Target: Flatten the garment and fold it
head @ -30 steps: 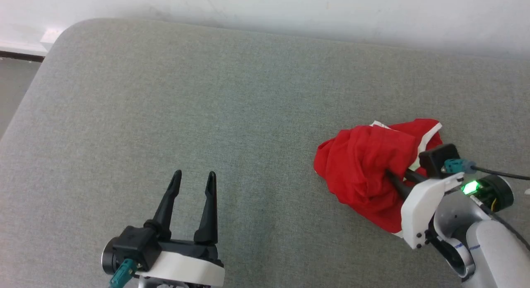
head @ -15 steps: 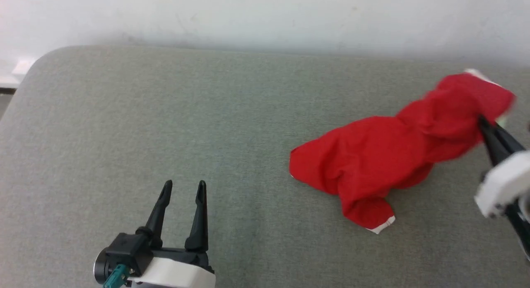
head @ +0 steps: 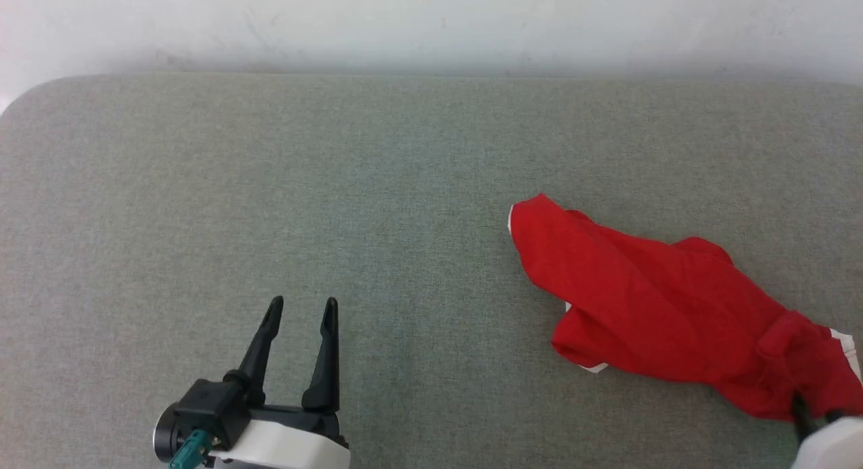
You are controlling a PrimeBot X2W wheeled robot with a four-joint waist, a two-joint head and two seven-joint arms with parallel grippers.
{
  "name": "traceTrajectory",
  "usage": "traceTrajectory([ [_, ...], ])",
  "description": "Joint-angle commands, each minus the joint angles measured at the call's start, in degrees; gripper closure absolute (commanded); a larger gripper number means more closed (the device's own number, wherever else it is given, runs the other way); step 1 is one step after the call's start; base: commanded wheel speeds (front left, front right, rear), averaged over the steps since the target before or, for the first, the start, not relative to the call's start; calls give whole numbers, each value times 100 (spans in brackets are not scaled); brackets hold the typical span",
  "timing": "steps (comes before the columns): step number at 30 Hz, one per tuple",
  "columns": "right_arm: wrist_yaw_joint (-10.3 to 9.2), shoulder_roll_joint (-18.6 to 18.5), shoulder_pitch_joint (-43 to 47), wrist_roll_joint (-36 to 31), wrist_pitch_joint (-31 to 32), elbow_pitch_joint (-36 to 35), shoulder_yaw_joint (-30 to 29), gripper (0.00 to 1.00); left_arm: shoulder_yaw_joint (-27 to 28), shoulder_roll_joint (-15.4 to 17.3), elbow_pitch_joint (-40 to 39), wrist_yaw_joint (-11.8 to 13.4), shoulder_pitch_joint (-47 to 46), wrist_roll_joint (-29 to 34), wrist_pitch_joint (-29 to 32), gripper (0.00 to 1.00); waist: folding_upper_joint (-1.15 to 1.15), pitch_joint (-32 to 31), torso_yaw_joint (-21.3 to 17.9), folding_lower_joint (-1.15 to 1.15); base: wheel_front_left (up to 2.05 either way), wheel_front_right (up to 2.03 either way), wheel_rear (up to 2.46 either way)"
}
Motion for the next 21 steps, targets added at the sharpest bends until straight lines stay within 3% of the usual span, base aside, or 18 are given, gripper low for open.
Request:
traceTrajectory([
  [1, -5, 44, -183, 33, -60, -124, 55, 0, 21, 30, 14, -10, -51, 14, -2, 0, 0, 0, -21, 0, 0, 0, 0],
  [6, -5, -2, -746, 373, -21, -956, 562, 0, 17, 26, 35, 8, -73, -14, 7, 0, 0, -41, 3, 0, 0, 0, 0],
  [11, -5, -376, -1174, 654, 291, -1658, 1376, 0, -44, -56, 68, -14, -116, -38, -2, 0, 0, -32, 169, 0, 0, 0, 0],
  [21, -5, -782, -1227, 742, 1087, -1280, 2763, 0, -59, -159, 129, -42, -190, -34, -20, 0, 0, 167, 734, 0, 0, 0, 0],
])
